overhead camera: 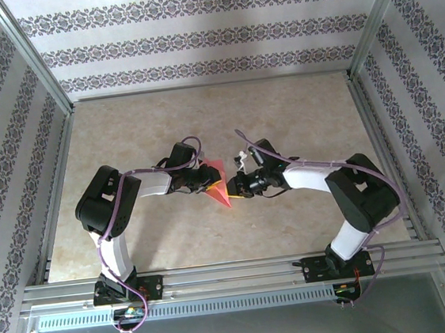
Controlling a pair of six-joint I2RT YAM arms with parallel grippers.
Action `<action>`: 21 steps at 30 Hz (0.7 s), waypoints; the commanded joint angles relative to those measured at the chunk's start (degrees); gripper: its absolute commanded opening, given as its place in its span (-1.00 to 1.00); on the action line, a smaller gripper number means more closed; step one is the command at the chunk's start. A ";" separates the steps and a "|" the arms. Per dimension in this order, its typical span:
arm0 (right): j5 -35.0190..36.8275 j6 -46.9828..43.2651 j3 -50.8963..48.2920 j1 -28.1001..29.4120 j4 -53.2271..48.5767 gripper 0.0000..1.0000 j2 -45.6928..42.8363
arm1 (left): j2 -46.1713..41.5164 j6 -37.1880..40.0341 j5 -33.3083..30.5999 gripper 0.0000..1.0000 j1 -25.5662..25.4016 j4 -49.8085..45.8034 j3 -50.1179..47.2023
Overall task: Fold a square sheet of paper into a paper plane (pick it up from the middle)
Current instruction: Fourth fold the wing at the center of the table.
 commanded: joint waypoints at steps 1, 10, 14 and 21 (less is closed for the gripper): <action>-1.40 1.58 1.24 0.93 3.60 -0.66 2.43 | 1.95 0.85 -3.62 -0.49 0.08 -5.65 -0.15; -1.41 2.59 0.19 1.13 5.45 -0.68 6.26 | 2.18 0.42 -3.83 -0.49 0.05 -6.08 -0.11; -1.77 2.68 -0.17 1.12 5.73 -0.68 7.26 | 2.34 0.33 -3.97 -0.50 0.08 -6.40 -0.07; -2.01 2.70 -0.17 1.10 5.73 -0.68 8.70 | 2.43 0.24 -4.02 -0.50 0.07 -6.65 -0.04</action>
